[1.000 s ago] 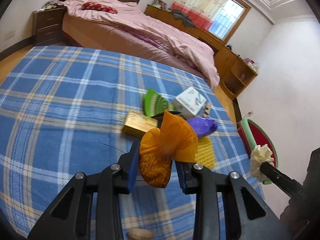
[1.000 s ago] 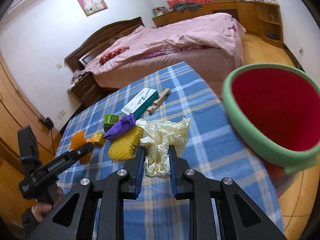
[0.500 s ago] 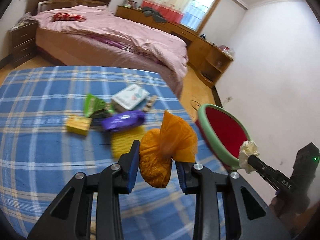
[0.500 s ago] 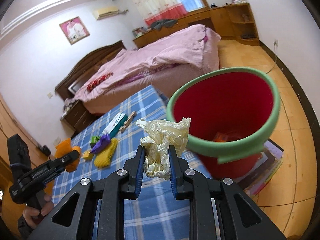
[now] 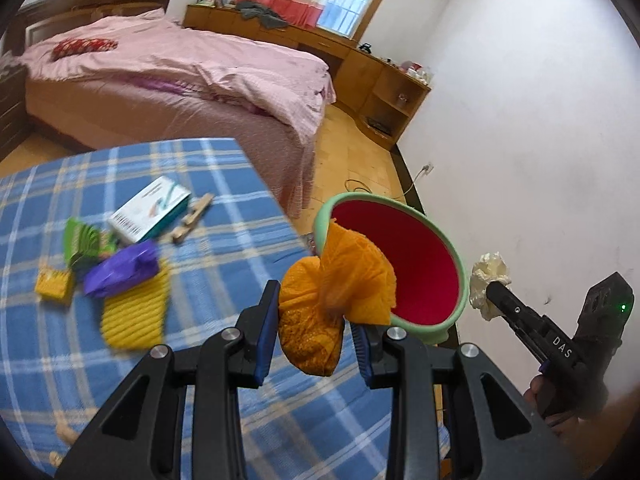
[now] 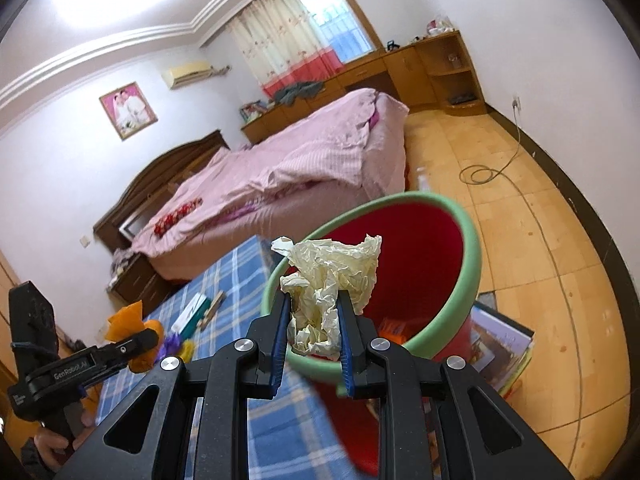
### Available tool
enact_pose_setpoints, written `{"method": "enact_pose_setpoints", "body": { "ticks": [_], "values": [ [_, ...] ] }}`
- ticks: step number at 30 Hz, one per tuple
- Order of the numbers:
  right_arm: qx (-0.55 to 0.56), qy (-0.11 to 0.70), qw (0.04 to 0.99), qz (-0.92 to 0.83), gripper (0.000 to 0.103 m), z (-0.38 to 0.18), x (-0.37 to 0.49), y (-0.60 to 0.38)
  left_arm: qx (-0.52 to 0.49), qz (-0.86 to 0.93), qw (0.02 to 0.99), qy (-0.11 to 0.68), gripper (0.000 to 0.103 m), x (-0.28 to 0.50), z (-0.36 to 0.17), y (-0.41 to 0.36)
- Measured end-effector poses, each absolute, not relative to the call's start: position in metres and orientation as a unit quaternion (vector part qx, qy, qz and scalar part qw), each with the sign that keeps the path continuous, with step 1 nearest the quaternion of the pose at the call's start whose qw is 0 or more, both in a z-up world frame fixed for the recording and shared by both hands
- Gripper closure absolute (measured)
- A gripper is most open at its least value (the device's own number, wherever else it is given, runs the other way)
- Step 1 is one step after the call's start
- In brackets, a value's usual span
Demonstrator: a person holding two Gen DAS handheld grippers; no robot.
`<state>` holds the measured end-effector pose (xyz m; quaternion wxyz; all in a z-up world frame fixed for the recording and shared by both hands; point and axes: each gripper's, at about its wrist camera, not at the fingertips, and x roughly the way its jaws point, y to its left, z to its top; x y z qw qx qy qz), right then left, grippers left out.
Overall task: Collect trash
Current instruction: 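Carry both items over the red bucket and open both tools to drop them, then move both tools back over the table toward the gold box and purple bag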
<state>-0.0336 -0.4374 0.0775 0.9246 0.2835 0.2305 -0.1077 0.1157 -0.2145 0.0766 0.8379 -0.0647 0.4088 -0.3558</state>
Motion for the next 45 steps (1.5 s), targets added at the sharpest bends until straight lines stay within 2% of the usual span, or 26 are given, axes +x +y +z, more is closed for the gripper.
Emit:
{"method": "enact_pose_setpoints", "body": {
  "ticks": [10,20,24,26,30,32,34,45],
  "values": [
    [0.280,0.239,0.922,-0.116,0.081,0.063,-0.025,-0.468,-0.041,-0.400,0.824,0.401,0.070,0.117,0.076,-0.282],
    [0.257,0.250,0.926,-0.117,0.078,0.056,-0.006,-0.467,-0.023,-0.415,0.802,0.429,0.070,0.127,0.052,-0.328],
    [0.264,0.250,0.924,-0.119,0.073,0.052,-0.006,-0.471,-0.008,-0.413,0.804,0.428,0.069,0.125,0.049,-0.334],
    [0.267,0.252,0.922,-0.121,0.073,0.051,-0.005,-0.472,-0.001,-0.413,0.804,0.428,0.061,0.124,0.048,-0.337],
    [0.285,0.252,0.917,-0.122,0.063,0.046,-0.007,-0.479,-0.004,-0.415,0.803,0.428,0.050,0.123,0.047,-0.338],
    [0.291,0.251,0.915,-0.123,0.059,0.046,-0.008,-0.481,-0.005,-0.417,0.802,0.428,0.050,0.123,0.047,-0.338],
    [0.294,0.250,0.914,-0.124,0.050,0.046,-0.009,-0.484,-0.004,-0.413,0.805,0.427,0.050,0.124,0.047,-0.336],
    [0.295,0.247,0.916,-0.112,0.047,0.053,-0.018,-0.473,-0.011,-0.374,0.825,0.423,0.050,0.122,0.056,-0.295]
  ]
}}
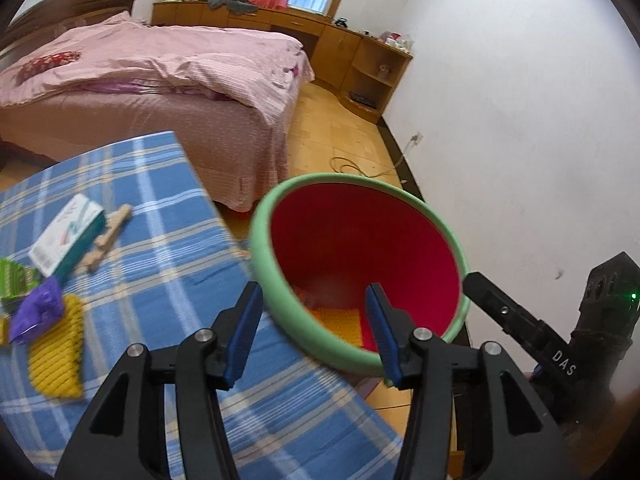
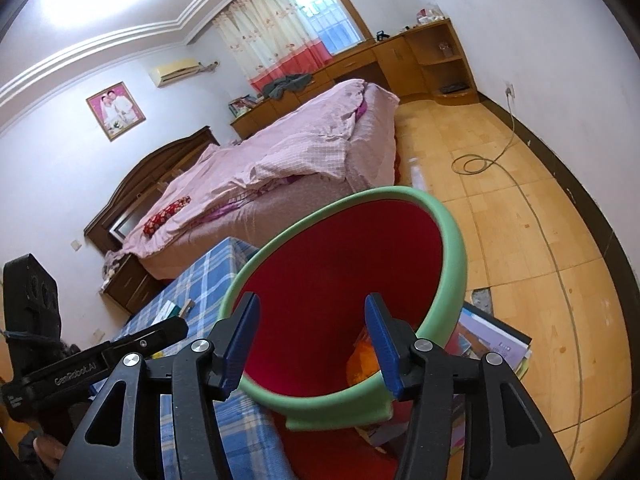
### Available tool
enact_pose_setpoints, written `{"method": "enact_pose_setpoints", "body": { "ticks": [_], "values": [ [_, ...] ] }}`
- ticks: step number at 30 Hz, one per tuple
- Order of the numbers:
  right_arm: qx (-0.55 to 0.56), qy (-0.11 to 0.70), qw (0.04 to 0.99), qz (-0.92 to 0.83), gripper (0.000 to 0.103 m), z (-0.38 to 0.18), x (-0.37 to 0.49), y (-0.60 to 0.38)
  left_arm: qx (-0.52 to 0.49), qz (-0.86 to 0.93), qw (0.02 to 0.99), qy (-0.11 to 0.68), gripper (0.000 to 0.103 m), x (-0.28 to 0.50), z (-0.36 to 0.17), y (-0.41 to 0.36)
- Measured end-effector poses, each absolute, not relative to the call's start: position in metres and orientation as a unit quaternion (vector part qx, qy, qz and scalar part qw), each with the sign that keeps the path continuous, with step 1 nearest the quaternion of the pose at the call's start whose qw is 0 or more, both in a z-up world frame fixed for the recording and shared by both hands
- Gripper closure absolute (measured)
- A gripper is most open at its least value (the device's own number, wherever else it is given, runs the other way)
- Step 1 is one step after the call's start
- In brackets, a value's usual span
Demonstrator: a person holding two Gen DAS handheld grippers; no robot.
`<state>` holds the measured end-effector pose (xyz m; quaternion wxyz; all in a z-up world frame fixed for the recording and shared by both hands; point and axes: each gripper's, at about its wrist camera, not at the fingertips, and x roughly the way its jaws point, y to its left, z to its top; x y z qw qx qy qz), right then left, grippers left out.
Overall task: Collect trash
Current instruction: 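Move both tools back over the table toward the gold box and purple bag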
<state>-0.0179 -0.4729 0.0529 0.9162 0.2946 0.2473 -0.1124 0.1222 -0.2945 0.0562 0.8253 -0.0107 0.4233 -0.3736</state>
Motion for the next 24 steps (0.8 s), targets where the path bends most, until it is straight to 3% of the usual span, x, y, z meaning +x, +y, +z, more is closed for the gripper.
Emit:
{"method": "enact_pose_setpoints", "body": {
  "ticks": [15,24],
  "values": [
    [0.285,0.266,0.918,-0.074,0.046,0.061,-0.010,-0.419,-0.033,-0.265,0.869,0.416,0.050,0.140,0.065,-0.181],
    [0.271,0.284,0.917,-0.073,0.038,0.064,-0.004,-0.391,-0.013,-0.197,0.885,0.422,0.050,0.161,0.053,-0.119]
  ]
}}
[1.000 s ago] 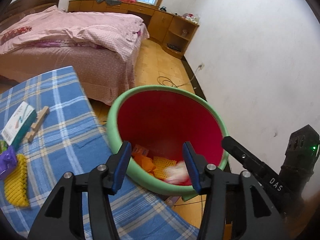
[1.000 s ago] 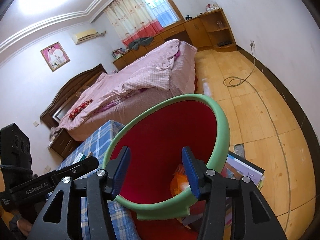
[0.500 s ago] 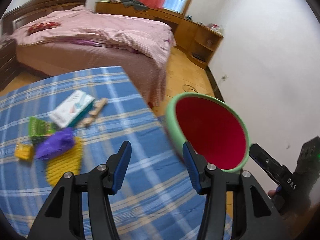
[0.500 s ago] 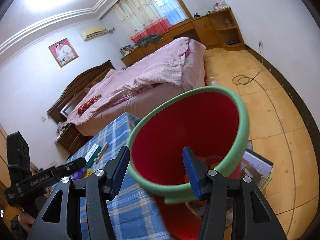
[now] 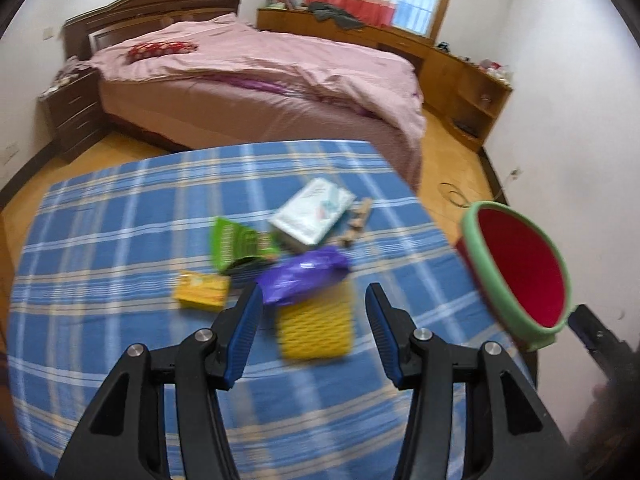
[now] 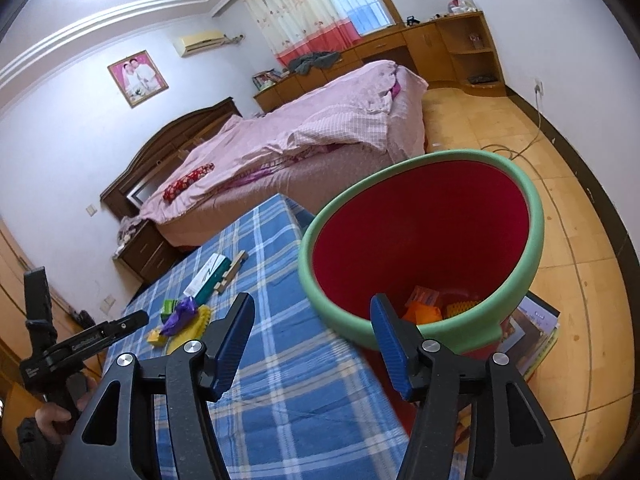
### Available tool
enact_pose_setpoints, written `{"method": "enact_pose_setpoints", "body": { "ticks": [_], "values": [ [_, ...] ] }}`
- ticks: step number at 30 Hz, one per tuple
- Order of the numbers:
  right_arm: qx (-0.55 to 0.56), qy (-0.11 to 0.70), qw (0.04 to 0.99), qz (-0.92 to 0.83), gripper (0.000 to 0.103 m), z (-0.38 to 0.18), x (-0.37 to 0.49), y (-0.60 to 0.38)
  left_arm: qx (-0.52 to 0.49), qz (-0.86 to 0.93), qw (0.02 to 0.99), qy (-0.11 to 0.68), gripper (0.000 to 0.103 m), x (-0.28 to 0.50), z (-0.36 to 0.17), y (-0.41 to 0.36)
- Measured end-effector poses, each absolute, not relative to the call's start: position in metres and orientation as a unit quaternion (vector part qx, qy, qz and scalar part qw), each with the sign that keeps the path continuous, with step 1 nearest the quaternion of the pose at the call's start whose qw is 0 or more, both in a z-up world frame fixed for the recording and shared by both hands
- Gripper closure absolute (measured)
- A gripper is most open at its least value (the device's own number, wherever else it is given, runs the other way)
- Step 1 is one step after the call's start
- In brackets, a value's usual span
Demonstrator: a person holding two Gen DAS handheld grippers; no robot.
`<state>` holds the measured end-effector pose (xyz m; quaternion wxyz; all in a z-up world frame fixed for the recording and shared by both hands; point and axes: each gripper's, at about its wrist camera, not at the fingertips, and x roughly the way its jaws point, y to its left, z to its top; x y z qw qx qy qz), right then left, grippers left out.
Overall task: Collect trash
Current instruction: 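Move both tools back over the table toward the gold box and purple bag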
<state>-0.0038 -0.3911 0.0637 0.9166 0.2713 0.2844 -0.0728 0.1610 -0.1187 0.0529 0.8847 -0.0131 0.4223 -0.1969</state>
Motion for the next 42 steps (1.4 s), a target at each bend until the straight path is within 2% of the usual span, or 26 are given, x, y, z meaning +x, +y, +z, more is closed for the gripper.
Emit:
{"method": "enact_pose_setpoints", "body": {
  "ticks": [1,3,11,25,28,42],
  "values": [
    [0.271,0.286,0.916,-0.074,0.031,0.063,-0.004,-0.389,-0.010,-0.186,0.886,0.425,0.049,0.165,0.049,-0.111],
    [0.270,0.288,0.916,-0.077,0.027,0.060,-0.003,-0.385,-0.006,-0.170,0.885,0.433,0.048,0.170,0.044,-0.101],
    [0.263,0.309,0.910,-0.087,0.027,0.050,0.004,-0.372,0.018,-0.149,0.875,0.461,0.048,0.193,0.015,-0.080],
    [0.242,0.340,0.904,-0.089,0.027,0.044,0.025,-0.349,-0.008,-0.148,0.871,0.468,0.048,0.210,-0.009,-0.073],
    [0.238,0.348,0.903,-0.085,0.027,0.045,0.034,-0.340,-0.020,-0.162,0.872,0.462,0.061,0.209,-0.008,-0.071],
    [0.186,0.392,0.901,-0.019,0.027,0.040,0.094,-0.271,-0.111,-0.143,0.893,0.412,0.061,0.203,0.013,-0.020]
  ]
}}
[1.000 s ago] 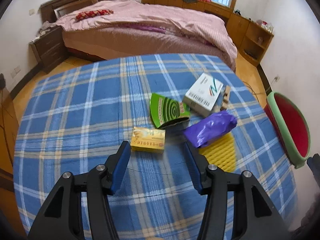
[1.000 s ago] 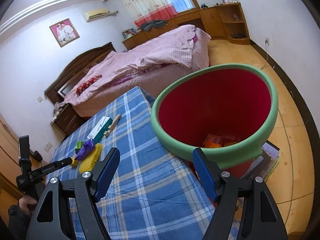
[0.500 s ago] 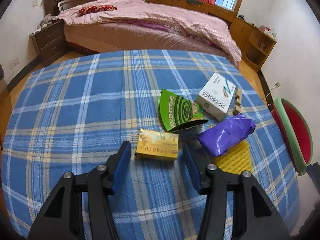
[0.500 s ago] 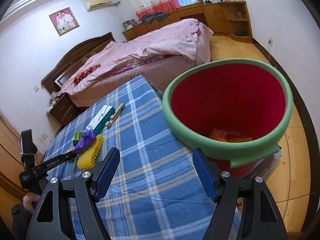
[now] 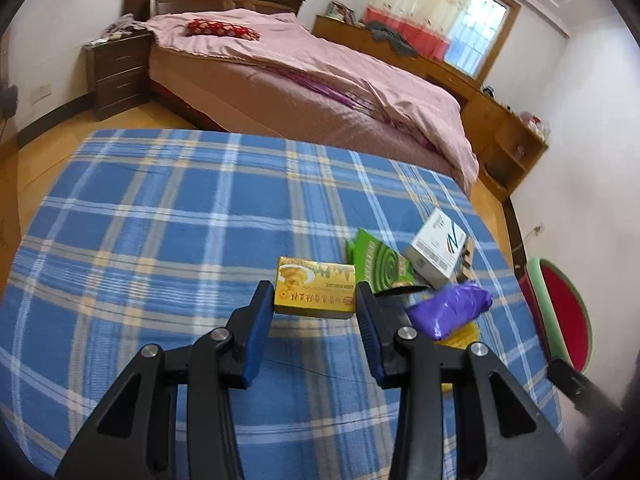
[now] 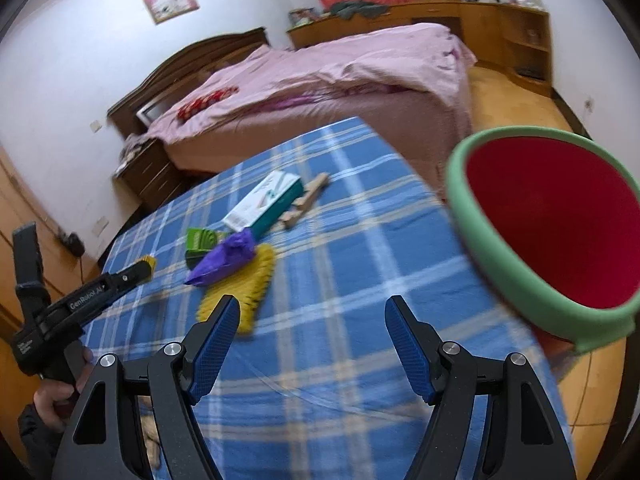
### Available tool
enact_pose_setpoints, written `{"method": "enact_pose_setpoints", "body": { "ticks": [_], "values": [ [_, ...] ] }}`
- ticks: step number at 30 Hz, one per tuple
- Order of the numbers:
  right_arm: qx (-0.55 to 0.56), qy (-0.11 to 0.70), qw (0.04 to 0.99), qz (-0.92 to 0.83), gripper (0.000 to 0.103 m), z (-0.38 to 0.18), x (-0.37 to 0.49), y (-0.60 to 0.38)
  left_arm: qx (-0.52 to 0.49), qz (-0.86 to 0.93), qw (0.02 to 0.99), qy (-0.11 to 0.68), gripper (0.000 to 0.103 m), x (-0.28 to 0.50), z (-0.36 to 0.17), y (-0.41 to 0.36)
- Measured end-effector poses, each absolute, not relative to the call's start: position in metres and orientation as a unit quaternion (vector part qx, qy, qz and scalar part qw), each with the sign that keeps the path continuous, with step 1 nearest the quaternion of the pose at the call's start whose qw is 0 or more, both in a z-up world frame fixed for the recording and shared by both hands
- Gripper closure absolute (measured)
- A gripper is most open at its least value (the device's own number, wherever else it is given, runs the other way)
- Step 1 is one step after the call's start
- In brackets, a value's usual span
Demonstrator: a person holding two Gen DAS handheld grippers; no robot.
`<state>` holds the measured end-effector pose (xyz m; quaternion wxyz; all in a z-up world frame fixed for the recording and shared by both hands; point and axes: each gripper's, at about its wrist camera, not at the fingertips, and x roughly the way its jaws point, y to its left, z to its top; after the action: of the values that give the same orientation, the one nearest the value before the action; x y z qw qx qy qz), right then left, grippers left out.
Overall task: Collect trash
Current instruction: 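Grasp the gold box with the left tool while the right tool grasps the purple plastic bag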
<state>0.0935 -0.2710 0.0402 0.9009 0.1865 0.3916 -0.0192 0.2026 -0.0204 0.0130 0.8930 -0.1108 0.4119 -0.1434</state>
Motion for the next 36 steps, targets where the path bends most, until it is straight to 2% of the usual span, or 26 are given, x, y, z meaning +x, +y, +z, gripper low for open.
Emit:
{"method": "enact_pose_setpoints", "body": {
  "ticks": [12,15,28,29,30,36],
  "values": [
    [0.102,0.426,0.897,0.054,0.027,0.030,0.160,-0.214,-0.137,-0.113,0.895,0.410,0.061,0.208,0.010,0.006],
    [0.080,0.434,0.895,0.064,0.021,0.024,0.172,-0.203,-0.141,-0.114,0.893,0.412,0.061,0.208,0.009,0.007],
    [-0.008,0.446,0.892,0.074,0.021,0.011,0.200,-0.179,-0.145,-0.115,0.891,0.415,0.061,0.208,0.007,0.006],
    [-0.004,0.444,0.893,0.076,0.023,0.011,0.200,-0.180,-0.145,-0.116,0.891,0.415,0.061,0.208,0.007,0.006],
    [-0.001,0.442,0.894,0.076,0.031,0.012,0.199,-0.181,-0.145,-0.116,0.891,0.415,0.061,0.208,0.007,0.006],
    [0.016,0.433,0.898,0.074,0.035,0.018,0.190,-0.185,-0.144,-0.119,0.892,0.412,0.061,0.207,0.008,0.006]
  ]
}}
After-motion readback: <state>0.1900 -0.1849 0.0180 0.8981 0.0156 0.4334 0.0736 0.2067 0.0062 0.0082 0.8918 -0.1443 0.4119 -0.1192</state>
